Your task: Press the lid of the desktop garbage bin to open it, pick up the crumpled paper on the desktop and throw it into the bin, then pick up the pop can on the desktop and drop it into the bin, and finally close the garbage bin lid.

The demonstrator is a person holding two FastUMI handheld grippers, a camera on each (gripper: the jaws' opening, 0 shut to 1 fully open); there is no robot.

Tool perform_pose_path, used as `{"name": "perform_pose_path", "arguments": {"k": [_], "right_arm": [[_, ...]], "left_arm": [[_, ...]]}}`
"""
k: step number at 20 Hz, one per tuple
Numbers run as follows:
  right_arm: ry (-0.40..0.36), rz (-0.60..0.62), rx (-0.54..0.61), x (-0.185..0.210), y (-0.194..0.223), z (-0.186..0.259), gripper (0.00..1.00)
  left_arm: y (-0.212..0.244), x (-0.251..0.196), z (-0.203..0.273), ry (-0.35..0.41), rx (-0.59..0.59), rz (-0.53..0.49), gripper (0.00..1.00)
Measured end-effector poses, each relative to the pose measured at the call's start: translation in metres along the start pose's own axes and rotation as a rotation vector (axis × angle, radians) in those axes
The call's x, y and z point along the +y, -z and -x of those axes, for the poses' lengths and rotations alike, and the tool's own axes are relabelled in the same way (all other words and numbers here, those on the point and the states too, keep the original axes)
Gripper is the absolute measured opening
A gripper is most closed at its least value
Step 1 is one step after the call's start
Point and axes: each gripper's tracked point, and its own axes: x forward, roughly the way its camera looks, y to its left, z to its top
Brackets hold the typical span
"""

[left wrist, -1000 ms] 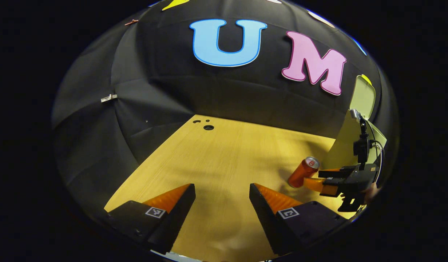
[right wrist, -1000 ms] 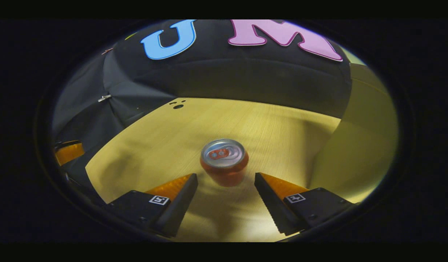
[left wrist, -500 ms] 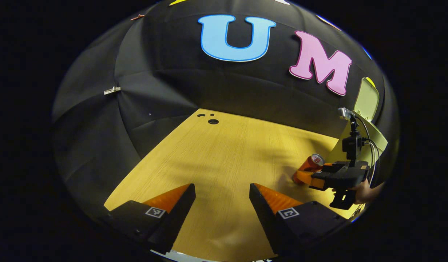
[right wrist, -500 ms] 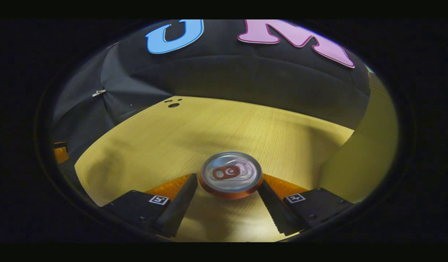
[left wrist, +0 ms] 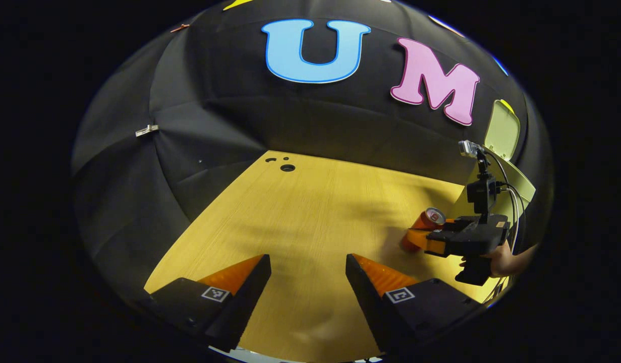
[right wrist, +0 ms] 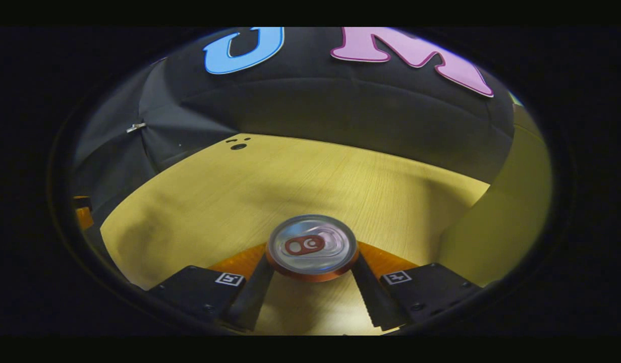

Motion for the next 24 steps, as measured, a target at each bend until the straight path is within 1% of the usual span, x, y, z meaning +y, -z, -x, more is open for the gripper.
{"name": "perform_pose_path", "arguments": {"k": [3, 6, 11, 15, 19, 22, 23, 24], "right_arm": [[-0.017, 0.022, -0.025, 0.006, -0.009, 0.019, 0.83], [-0.032, 0.047, -0.066, 0.011, -0.028, 0.043, 0.83], [-0.055, 0.08, -0.154, 0.02, -0.072, 0.095, 0.83], [-0.06, 0.052, -0.245, 0.018, -0.118, 0.138, 0.83], [-0.054, 0.015, -0.306, 0.002, -0.152, 0.178, 0.82], [-0.022, -0.009, -0.357, -0.022, -0.173, 0.207, 0.82], [-0.009, -0.021, -0.371, -0.03, -0.178, 0.215, 0.87], [0.004, -0.031, -0.384, -0.039, -0.183, 0.224, 0.83]], "left_arm": [[0.0, -0.005, 0.001, 0.016, -0.006, -0.009, 0.96], [0.002, -0.01, 0.001, 0.035, -0.016, -0.016, 0.96], [0.015, -0.017, -0.001, 0.071, -0.011, -0.028, 0.96], [0.025, -0.021, 0.0, 0.099, -0.001, -0.024, 0.96], [0.029, -0.02, -0.002, 0.098, -0.002, -0.06, 0.96], [0.03, -0.024, -0.005, 0.108, 0.007, -0.065, 0.96], [0.028, -0.026, -0.005, 0.111, 0.004, -0.068, 0.96], [0.026, -0.026, -0.007, 0.107, -0.002, -0.077, 0.96]]}}
